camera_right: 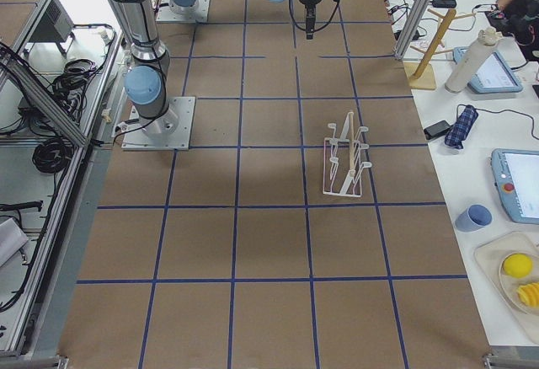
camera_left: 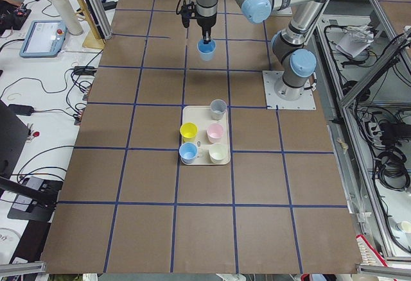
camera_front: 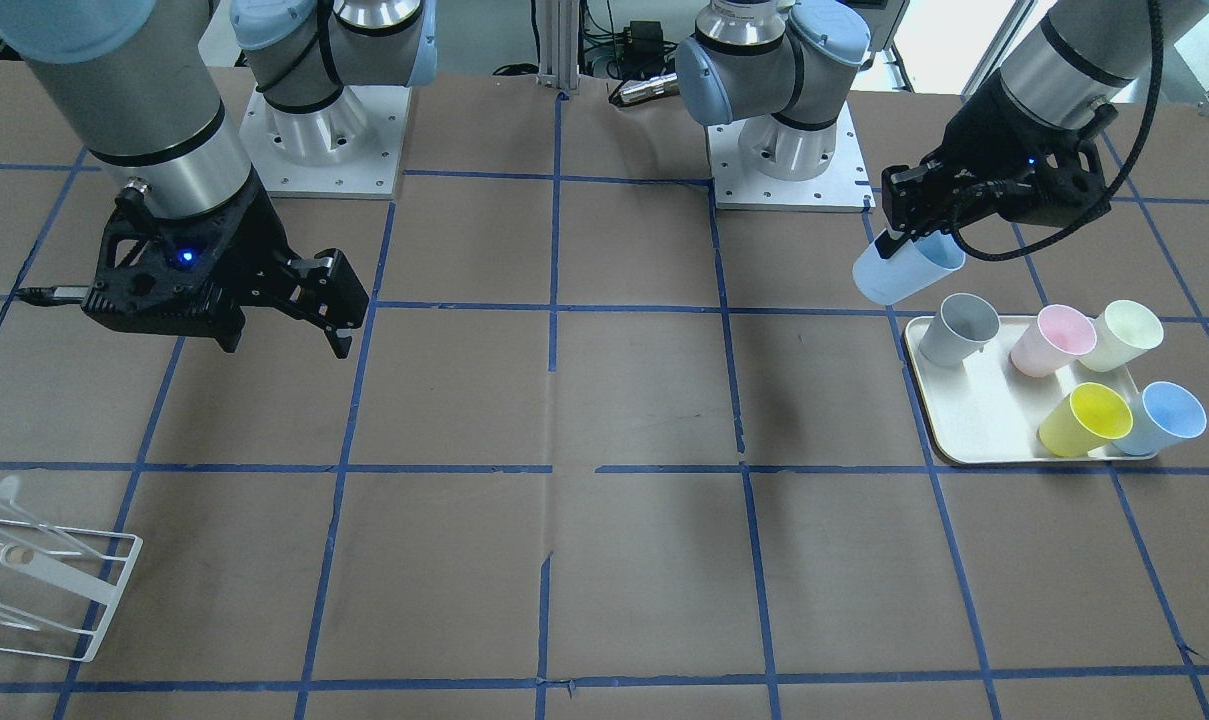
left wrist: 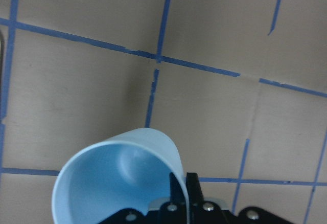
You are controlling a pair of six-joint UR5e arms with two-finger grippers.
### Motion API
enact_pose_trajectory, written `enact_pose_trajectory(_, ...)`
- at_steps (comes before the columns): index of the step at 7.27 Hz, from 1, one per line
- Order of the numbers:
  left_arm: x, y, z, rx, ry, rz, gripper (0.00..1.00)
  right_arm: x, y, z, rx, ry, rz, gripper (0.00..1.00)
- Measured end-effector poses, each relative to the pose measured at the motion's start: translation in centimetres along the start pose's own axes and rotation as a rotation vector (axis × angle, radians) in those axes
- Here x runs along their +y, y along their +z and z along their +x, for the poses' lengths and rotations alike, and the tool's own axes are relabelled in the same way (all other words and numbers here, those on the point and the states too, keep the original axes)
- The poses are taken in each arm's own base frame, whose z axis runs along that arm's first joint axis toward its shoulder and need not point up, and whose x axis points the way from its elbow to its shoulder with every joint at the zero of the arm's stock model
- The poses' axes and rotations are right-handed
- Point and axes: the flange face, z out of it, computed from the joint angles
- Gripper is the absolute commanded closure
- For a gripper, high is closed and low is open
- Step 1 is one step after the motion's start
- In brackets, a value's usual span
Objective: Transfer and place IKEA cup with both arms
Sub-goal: 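Lower the cup onto the tray beside the yellow cup with the left gripper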
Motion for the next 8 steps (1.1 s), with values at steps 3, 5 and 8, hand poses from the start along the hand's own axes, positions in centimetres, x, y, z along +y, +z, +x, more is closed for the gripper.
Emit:
enact_pose_trajectory(3, -0.9, 0.7, -4.6, -0.174, 0.135, -0.006, 1.0, 0.1, -2.3, 0.5, 0.048, -0.005, 0.056, 0.0)
enact_pose_trajectory(5, -2.6, 2.1, -8.5, -0.204, 0.157, -0.002, 1.0, 0.4, -3.0, 0.5, 0.051, -0.007, 0.064, 0.0)
enact_pose_trajectory(8, -6.2, 6.5, -11.7, -0.205, 0.181, -0.002, 1.0, 0.6, -3.0, 0.6, 0.061, -0.053, 0.036, 0.0)
